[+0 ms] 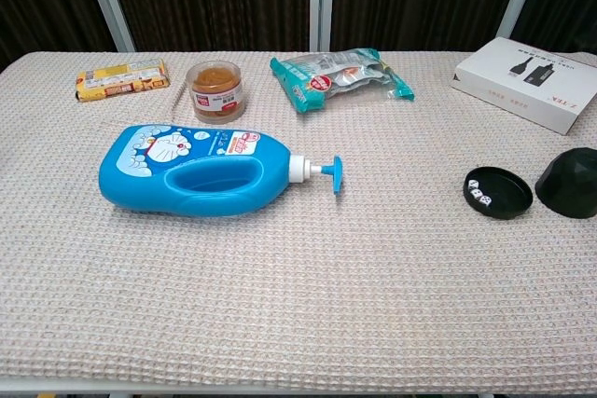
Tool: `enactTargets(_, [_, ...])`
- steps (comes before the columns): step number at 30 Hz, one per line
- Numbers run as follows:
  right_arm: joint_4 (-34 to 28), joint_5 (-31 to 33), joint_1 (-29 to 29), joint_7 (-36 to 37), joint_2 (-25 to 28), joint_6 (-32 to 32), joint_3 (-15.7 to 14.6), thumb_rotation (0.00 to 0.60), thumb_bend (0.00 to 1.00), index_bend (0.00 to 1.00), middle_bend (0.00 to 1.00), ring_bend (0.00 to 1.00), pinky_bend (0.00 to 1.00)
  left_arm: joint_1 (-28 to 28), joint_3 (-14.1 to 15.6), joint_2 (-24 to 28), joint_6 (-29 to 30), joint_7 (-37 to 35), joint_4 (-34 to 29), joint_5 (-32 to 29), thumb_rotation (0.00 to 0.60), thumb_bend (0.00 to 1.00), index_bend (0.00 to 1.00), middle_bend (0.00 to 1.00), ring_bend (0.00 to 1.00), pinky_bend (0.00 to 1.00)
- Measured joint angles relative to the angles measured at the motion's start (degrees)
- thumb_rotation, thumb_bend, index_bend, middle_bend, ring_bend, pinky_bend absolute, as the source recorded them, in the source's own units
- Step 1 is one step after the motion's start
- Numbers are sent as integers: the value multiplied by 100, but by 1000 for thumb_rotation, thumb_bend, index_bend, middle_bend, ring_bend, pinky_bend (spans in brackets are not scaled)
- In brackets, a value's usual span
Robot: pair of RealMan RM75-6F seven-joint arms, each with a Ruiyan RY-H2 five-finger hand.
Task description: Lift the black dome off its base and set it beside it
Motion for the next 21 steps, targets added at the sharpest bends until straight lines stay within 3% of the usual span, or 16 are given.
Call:
enactTargets(5, [-191,-79,-175,-280,267,604,112,600,120,0,8,0,0,-1,-4,67,9,33,-74,-5,600,179,64,50,0,216])
enactTargets(11, [-228,233,-380,-1254,485,424,43,600,376,0,5,0,0,14,-1,151,4,23,-101,-42,600,179,65,50,0,216])
enactTargets(16, [-103,268,-710,-2218,403,836,-83,600,396,1,5,0,0,15,7,118,-8,14,-73,-47,600,179,64,50,0,216])
enactTargets(21, [86,-102,-1061,-2311,200,1641,-216,600,390,0,8,0,0,17,37,61,-8,23,-41,0,600,179,65,50,0,216])
